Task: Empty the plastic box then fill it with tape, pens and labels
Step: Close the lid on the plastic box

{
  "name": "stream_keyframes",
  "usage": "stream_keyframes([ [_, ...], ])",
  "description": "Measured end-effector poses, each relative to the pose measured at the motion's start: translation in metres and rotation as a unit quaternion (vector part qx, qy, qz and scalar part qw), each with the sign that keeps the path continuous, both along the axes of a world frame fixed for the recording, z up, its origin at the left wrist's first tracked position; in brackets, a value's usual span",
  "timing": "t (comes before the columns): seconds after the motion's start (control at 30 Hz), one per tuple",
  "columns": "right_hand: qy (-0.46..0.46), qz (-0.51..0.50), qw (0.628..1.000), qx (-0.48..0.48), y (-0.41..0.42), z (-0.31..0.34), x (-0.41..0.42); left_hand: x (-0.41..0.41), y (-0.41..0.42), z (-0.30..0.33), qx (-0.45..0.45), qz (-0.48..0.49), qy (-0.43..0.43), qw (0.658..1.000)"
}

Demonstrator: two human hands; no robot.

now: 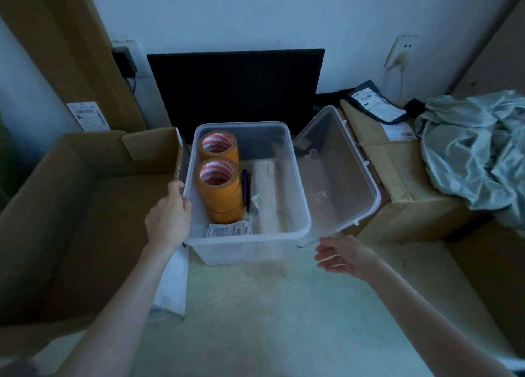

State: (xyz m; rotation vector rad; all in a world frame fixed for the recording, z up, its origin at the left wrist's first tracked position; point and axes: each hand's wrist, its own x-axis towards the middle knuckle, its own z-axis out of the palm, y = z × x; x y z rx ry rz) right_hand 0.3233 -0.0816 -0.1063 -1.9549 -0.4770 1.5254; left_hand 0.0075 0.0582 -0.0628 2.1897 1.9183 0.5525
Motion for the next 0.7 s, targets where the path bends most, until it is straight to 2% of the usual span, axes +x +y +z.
stream_keyframes([
  [0.1, -0.097, 0.012, 0.995, -0.022, 0.005, -0.017, 0.008, 0.003, -0.003, 0.0, 0.001, 0.017, 0.007, 1.0],
  [0.17, -0.117, 0.025, 0.993, 0.02, 0.01, -0.025, 0.009, 0.005, -0.004, 0.001, 0.002, 0.027, 0.008, 1.0],
  [0.33, 0.035, -0.057, 0.981, 0.18, 0.02, -0.034, 0.005, 0.006, -0.003, -0.001, 0.012, 0.037, 0.008, 0.999],
  [0.5, 0.044, -0.159, 0.956, 0.244, 0.033, -0.03, -0.001, 0.006, -0.004, -0.001, 0.014, 0.042, 0.005, 0.999],
  [0.57, -0.007, -0.161, 0.956, 0.244, 0.037, -0.021, -0.001, 0.005, -0.003, -0.001, 0.011, 0.039, 0.006, 0.999],
  [0.7, -0.193, -0.149, 0.936, 0.253, 0.044, 0.009, -0.005, 0.006, -0.004, 0.0, 0.007, 0.042, -0.007, 0.999],
])
